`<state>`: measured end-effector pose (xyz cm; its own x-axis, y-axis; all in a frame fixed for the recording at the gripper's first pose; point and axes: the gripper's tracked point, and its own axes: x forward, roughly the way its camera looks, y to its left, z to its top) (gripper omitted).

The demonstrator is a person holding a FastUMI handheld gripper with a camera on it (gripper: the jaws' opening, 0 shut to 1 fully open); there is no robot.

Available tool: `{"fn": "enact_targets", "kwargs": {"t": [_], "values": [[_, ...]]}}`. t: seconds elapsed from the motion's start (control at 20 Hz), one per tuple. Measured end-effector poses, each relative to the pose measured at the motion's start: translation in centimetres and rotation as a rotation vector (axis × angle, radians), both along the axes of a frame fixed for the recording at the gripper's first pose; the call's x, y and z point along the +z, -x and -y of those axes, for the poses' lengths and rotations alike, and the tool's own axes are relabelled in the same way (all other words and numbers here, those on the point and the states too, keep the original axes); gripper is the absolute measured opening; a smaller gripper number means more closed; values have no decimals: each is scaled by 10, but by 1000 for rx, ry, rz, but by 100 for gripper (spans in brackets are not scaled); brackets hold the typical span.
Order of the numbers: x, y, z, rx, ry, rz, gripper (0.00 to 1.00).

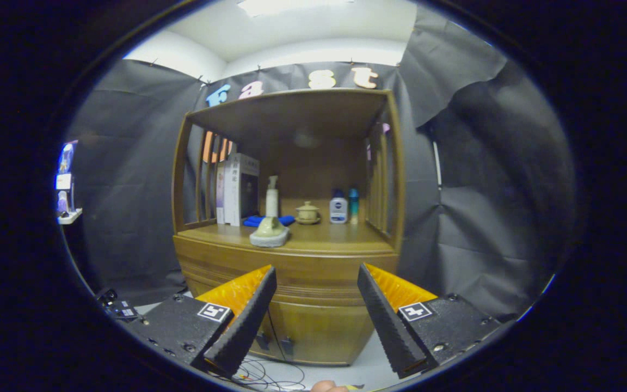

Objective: Pull open the drawer, take out the items inside it, and place them on the countertop above the cabinet.

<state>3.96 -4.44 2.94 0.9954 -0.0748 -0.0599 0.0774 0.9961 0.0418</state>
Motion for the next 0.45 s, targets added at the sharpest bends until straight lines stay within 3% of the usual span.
{"fn": "enact_targets", "kwargs": {"t": [0.25,0.45], "values": [[-11,67,20,-4,-36,12,97],[-18,73,0,40,-68,10,97]]}}
